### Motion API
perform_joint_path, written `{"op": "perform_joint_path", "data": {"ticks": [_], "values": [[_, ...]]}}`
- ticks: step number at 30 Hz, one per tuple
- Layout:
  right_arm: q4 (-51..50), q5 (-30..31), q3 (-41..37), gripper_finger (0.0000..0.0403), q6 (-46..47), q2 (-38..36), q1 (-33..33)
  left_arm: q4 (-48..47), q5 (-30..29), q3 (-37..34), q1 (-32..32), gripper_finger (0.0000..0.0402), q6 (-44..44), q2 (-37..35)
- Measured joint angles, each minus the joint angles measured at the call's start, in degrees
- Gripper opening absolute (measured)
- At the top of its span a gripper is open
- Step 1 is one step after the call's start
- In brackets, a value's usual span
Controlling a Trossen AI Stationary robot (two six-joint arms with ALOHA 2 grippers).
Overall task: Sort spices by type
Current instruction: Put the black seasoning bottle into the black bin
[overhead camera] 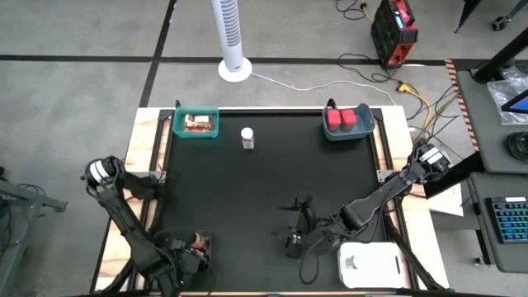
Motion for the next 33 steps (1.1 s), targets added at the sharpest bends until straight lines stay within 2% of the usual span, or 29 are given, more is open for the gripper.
{"op": "perform_joint_path", "data": {"ticks": [8, 17, 29, 33], "values": [[0.0, 0.0, 0.0, 0.0354, 0.3, 0.0, 0.0, -1.8, 0.5, -0.1, -0.1, 0.0219, 0.0, -5.6], [0.0, 0.0, -0.1, 0.0354, 0.3, 0.0, 0.0, -2.2, 0.1, -2.1, -0.1, 0.0219, 0.2, -3.5], [0.0, 0.0, -0.4, 0.0354, 0.8, 0.0, 0.0, 6.7, -0.2, -8.9, -0.1, 0.0219, -1.9, -3.2], [0.0, 0.0, -0.4, 0.0354, 1.0, 0.0, 0.0, 7.0, -0.5, -9.2, -0.1, 0.0219, -2.6, -3.2]]}}
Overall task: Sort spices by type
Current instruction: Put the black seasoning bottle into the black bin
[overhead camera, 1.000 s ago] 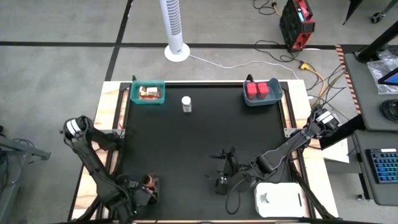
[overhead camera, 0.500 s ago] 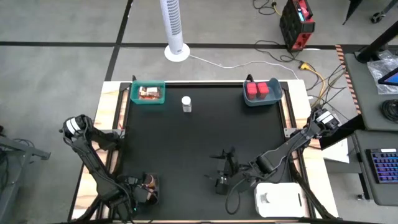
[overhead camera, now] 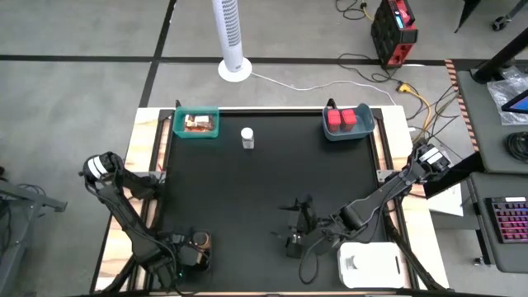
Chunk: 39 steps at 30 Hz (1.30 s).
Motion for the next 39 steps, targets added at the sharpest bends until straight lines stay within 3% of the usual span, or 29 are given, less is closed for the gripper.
{"op": "perform_joint_path", "data": {"ticks": [16, 34, 39], "values": [[0.0, 0.0, 0.0, 0.0354, 0.0, 0.0, 0.0, 0.0, -1.1, 0.3, -0.1, 0.0161, -1.0, 1.3], [0.0, 0.1, -0.1, 0.0354, 0.0, 0.0, 0.0, -12.1, -1.8, 10.4, -2.4, 0.0159, -0.6, 0.7], [0.9, 1.3, -0.4, 0.0354, 0.0, 0.0, 0.0, -19.8, -7.5, 14.9, -4.7, 0.0159, -4.2, 0.0]]}}
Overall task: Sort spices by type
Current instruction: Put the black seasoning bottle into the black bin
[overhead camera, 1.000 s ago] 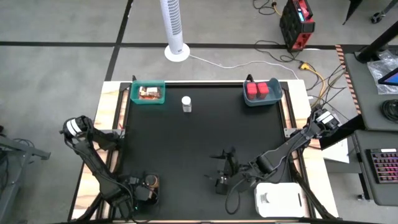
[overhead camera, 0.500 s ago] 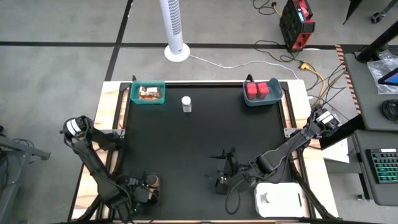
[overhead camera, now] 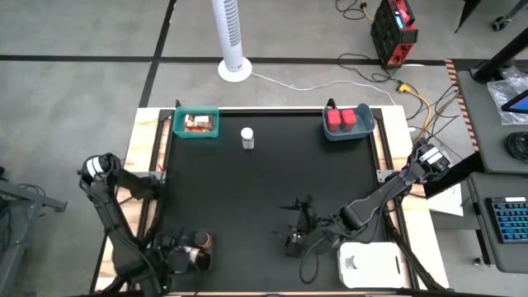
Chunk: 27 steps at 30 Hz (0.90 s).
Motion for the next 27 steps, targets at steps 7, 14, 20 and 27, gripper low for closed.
{"op": "perform_joint_path", "data": {"ticks": [7, 14, 20, 27], "values": [[19.6, 1.7, -4.5, 0.0354, -11.8, 1.6, -0.2, -2.7, -19.1, 6.0, -4.4, 0.0159, -2.6, -2.6], [66.6, -8.0, -7.7, 0.0354, -38.4, 14.4, -1.9, -2.8, -42.9, 7.0, -6.1, 0.0159, -2.4, -3.5], [74.5, -16.7, 3.2, 0.0354, -41.0, 25.9, -6.1, -1.0, -59.3, 6.9, -5.9, 0.0159, -3.4, -2.8], [74.4, -21.8, 15.6, 0.0354, -42.0, 31.9, -8.1, -0.8, -70.0, 6.8, -5.4, 0.0159, -9.3, -1.8]]}}
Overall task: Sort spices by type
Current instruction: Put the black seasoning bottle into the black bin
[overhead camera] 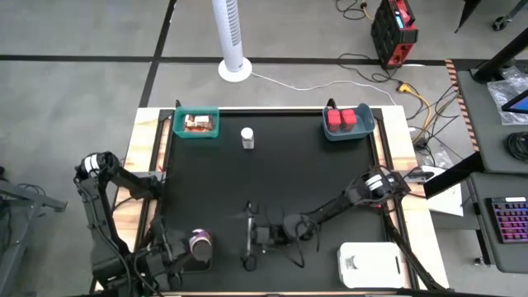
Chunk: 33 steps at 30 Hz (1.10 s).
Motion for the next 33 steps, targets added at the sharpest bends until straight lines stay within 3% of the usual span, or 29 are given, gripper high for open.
{"op": "perform_joint_path", "data": {"ticks": [8, 24, 29, 33], "values": [[-10.3, -7.3, 7.3, 0.0354, 2.9, 0.0, -1.6, 0.3, -2.3, -0.4, 1.3, 0.0159, -0.8, 1.9], [-23.1, -9.9, 14.6, 0.0346, 3.2, -0.1, -2.8, 4.1, -2.1, -4.3, 4.9, 0.0159, -2.9, 2.1], [-22.4, -9.4, 14.7, 0.0304, 3.4, -0.1, -3.0, 4.4, -2.2, -4.3, 5.1, 0.0160, -1.8, 2.1], [-22.3, -9.6, 14.7, 0.0232, 4.2, -0.1, -3.3, 4.9, -2.8, -4.3, 5.1, 0.0177, -2.9, 2.1]]}}
